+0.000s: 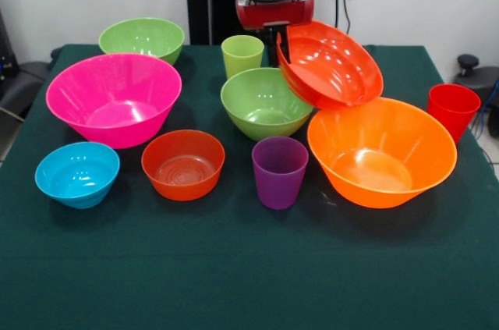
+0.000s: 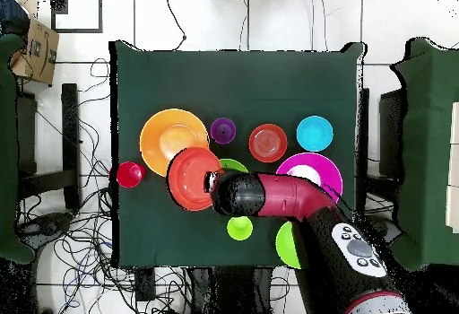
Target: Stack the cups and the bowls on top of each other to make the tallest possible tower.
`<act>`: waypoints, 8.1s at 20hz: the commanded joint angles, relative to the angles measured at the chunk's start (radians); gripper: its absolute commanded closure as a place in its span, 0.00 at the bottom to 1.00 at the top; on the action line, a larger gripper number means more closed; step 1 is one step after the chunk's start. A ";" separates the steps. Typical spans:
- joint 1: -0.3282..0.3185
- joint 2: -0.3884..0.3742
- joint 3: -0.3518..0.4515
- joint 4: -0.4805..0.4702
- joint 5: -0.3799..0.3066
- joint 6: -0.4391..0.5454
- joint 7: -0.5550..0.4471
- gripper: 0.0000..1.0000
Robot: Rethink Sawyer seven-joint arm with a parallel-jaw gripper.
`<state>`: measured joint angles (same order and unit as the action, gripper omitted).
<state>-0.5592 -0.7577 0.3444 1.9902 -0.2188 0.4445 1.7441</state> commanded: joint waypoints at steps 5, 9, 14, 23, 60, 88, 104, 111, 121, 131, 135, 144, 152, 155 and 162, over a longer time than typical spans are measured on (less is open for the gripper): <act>-0.012 0.094 0.065 -0.102 -0.075 -0.019 -0.044 1.00; -0.013 0.104 0.070 -0.101 -0.080 -0.036 -0.041 1.00; -0.016 0.121 0.072 -0.099 -0.085 -0.059 -0.033 1.00; -0.042 0.115 0.093 -0.098 -0.092 -0.048 -0.034 1.00; -0.127 0.088 0.171 -0.144 -0.058 0.037 -0.044 1.00; -0.133 0.160 0.166 -0.153 -0.083 -0.036 -0.025 1.00; -0.149 0.197 0.172 -0.194 -0.096 -0.024 -0.052 1.00; -0.155 0.181 0.183 -0.212 -0.086 0.024 -0.064 1.00; -0.150 0.112 0.200 -0.207 -0.053 0.102 -0.057 1.00; -0.170 0.168 0.194 -0.206 -0.088 0.040 -0.073 1.00; -0.166 0.175 0.189 -0.193 -0.096 0.024 -0.062 1.00; -0.173 0.188 0.181 -0.177 -0.122 0.012 -0.055 1.00; -0.167 0.196 0.179 -0.163 -0.131 -0.012 -0.028 1.00; -0.168 0.202 0.178 -0.161 -0.133 -0.019 -0.026 1.00; -0.176 0.231 0.182 -0.162 -0.138 -0.037 -0.030 1.00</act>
<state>-0.7369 -0.6020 0.5047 1.8467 -0.2795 0.4447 1.7441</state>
